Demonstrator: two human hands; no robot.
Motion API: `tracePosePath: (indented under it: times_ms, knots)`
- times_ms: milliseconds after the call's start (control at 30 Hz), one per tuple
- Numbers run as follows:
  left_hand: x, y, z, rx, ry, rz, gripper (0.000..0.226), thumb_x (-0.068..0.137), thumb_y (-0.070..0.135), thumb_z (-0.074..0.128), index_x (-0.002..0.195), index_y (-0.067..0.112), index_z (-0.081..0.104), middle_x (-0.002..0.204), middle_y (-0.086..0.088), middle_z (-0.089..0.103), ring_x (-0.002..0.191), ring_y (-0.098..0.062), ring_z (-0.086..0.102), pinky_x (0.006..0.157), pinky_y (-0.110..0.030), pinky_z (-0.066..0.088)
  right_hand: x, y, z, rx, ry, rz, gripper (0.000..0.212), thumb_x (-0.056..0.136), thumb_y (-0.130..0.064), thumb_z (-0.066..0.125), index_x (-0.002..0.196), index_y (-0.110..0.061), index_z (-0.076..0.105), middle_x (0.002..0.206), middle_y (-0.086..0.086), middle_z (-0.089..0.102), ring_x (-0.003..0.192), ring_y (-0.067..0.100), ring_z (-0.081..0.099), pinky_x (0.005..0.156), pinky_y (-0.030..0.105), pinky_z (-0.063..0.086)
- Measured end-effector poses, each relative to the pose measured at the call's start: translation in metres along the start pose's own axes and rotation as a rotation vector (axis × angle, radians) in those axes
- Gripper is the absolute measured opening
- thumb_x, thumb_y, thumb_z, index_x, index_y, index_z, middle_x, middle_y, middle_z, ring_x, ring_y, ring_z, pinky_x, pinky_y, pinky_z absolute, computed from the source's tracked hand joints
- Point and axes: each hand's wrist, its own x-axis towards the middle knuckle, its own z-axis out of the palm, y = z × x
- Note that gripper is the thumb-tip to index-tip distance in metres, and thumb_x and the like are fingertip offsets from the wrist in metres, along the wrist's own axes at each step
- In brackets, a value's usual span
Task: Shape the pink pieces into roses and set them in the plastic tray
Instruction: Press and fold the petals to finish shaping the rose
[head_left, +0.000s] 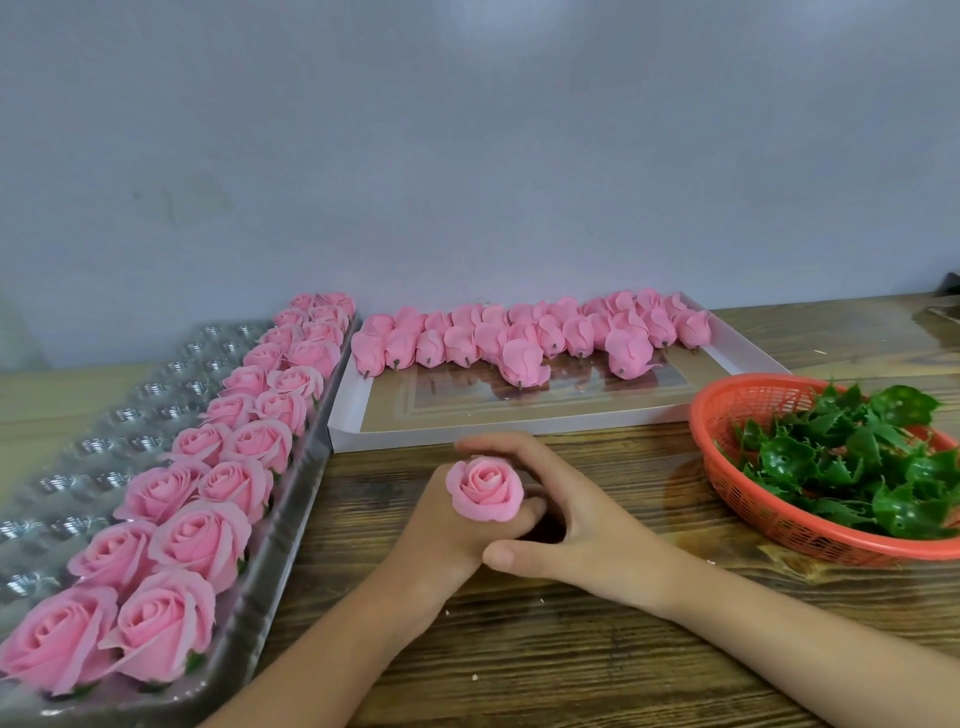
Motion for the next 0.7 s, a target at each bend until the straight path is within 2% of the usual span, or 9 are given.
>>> tracePosePath:
  times_ms: [33,100,200,267,300,367,533,600,700]
  knots:
    - [0.000,0.001,-0.001,-0.048,-0.019,0.026,0.010,0.075,0.021,0.071,0.074,0.031,0.070,0.079,0.010,0.071,0.081,-0.005,0.066,0.077,-0.030,0.053,0.000,-0.001,0.000,0.015,0.021,0.000,0.064,0.082,-0.034,0.074,0.139,-0.026,0.046,0.133,-0.012,0.058,0.128,0.010,0.052,0.107,0.029,0.043]
    - [0.003,-0.001,0.006,-0.170,-0.070,0.025,0.011,0.075,0.025,0.072,0.084,0.030,0.073,0.090,0.007,0.072,0.094,-0.012,0.067,0.082,-0.029,0.054,0.000,-0.002,0.001,0.048,0.086,0.001,0.054,0.086,-0.041,0.063,0.135,-0.025,0.049,0.133,-0.012,0.059,0.128,0.008,0.053,0.107,0.028,0.043]
    - [0.001,-0.008,0.005,-0.219,-0.053,0.041,0.015,0.079,0.020,0.076,0.089,0.031,0.072,0.087,0.005,0.071,0.089,-0.010,0.066,0.075,-0.026,0.051,0.000,-0.002,0.002,0.094,0.200,-0.002,0.030,0.097,-0.035,0.051,0.118,-0.014,0.057,0.123,-0.006,0.065,0.118,0.010,0.059,0.101,0.025,0.045]
    - [0.002,-0.010,0.004,-0.181,-0.024,0.027,0.016,0.079,0.018,0.076,0.090,0.028,0.071,0.088,0.002,0.071,0.089,-0.013,0.066,0.081,-0.033,0.053,0.000,-0.001,0.002,0.103,0.245,-0.002,0.024,0.101,-0.031,0.047,0.104,-0.008,0.056,0.118,-0.002,0.066,0.112,0.012,0.061,0.098,0.024,0.046]
    - [0.002,-0.009,0.006,-0.140,-0.021,0.030,0.016,0.078,0.017,0.077,0.089,0.027,0.070,0.089,0.000,0.071,0.090,-0.015,0.066,0.085,-0.035,0.053,0.000,-0.001,0.002,0.103,0.257,-0.002,0.024,0.101,-0.031,0.046,0.098,-0.008,0.054,0.117,0.000,0.066,0.110,0.012,0.062,0.096,0.023,0.046]
    - [0.002,-0.010,0.008,-0.102,-0.039,0.029,0.015,0.077,0.017,0.077,0.086,0.027,0.070,0.087,0.001,0.071,0.087,-0.013,0.066,0.083,-0.029,0.053,0.000,-0.002,0.001,0.113,0.274,-0.004,0.022,0.095,-0.030,0.046,0.092,-0.009,0.051,0.118,0.003,0.066,0.109,0.012,0.063,0.094,0.022,0.048]
    - [0.000,-0.008,0.009,-0.008,-0.061,0.070,0.016,0.077,0.016,0.078,0.085,0.024,0.068,0.083,0.004,0.070,0.079,-0.007,0.065,0.071,-0.014,0.049,0.002,-0.002,-0.001,0.216,0.210,0.019,0.020,0.096,-0.025,0.053,0.101,-0.006,0.057,0.115,0.005,0.068,0.108,0.016,0.065,0.092,0.025,0.050]
    - [0.000,-0.008,0.009,0.023,-0.097,0.088,0.019,0.077,0.016,0.078,0.089,0.025,0.066,0.086,0.006,0.070,0.082,-0.008,0.065,0.073,-0.015,0.051,0.004,-0.004,-0.002,0.256,0.172,0.046,0.021,0.096,-0.024,0.057,0.103,-0.005,0.060,0.110,0.008,0.071,0.103,0.016,0.067,0.089,0.025,0.051]
    - [0.000,-0.008,0.007,0.042,-0.143,0.111,0.024,0.077,0.016,0.078,0.097,0.019,0.066,0.093,0.001,0.070,0.089,-0.012,0.066,0.082,-0.024,0.054,0.006,-0.004,-0.003,0.286,0.138,0.077,0.016,0.090,-0.022,0.060,0.095,-0.008,0.065,0.102,0.009,0.072,0.095,0.013,0.068,0.084,0.022,0.051]
